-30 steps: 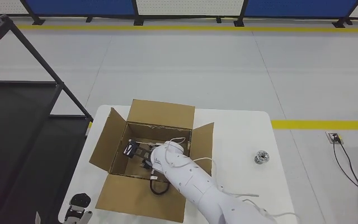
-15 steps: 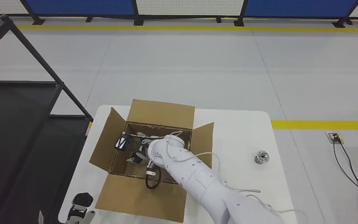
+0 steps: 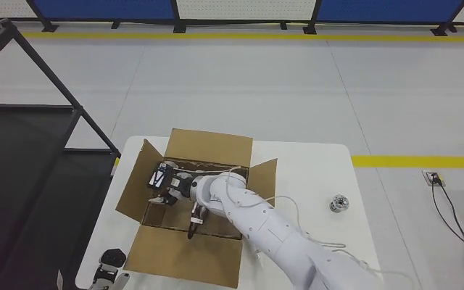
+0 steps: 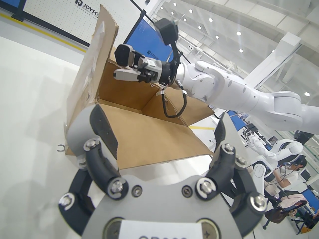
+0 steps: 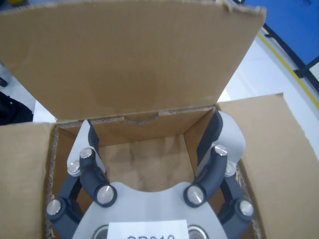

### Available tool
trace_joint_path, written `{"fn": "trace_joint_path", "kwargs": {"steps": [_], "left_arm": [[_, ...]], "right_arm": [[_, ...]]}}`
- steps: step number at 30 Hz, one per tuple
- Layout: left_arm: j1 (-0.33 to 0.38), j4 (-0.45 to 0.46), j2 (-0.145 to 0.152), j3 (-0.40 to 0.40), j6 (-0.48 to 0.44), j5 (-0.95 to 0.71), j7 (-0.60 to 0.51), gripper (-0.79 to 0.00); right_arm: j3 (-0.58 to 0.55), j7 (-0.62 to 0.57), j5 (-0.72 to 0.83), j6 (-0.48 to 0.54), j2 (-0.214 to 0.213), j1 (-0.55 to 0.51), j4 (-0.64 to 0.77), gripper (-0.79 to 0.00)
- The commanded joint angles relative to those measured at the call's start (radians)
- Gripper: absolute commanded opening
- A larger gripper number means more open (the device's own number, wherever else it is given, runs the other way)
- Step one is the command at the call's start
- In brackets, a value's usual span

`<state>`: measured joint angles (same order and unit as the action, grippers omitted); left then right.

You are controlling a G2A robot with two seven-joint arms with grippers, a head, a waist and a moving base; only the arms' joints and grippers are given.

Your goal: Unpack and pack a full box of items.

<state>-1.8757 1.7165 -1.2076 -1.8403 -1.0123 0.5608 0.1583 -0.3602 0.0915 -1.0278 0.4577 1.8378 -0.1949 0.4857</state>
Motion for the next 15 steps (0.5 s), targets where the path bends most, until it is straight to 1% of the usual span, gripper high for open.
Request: {"fn": "trace_joint_path", "kwargs": {"steps": [1, 4, 8, 11, 15], "left_arm": [[-0.004, 0.0, 0.002, -0.003, 0.0, -0.002, -0.006, 0.0], [-0.011, 0.002, 0.006, -0.007, 0.0, -0.009, -0.016, 0.0], [-0.025, 0.005, 0.015, -0.018, 0.0, -0.02, -0.029, 0.0], [-0.035, 0.006, 0.023, -0.026, 0.0, -0.034, -0.039, 0.0], [-0.047, 0.008, 0.037, -0.032, 0.0, -0.055, -0.058, 0.0]], "right_arm": [[-0.022, 0.007, -0.023, -0.012, -0.033, -0.019, 0.082, 0.0], [-0.066, -0.046, -0.062, -0.056, -0.086, -0.062, 0.239, 0.0], [-0.147, -0.216, -0.138, -0.14, -0.163, -0.158, 0.538, 0.0], [-0.229, -0.35, -0.218, -0.185, -0.224, -0.269, 0.789, 0.0], [-0.339, -0.495, -0.363, -0.237, -0.291, -0.454, 1.109, 0.0]]}}
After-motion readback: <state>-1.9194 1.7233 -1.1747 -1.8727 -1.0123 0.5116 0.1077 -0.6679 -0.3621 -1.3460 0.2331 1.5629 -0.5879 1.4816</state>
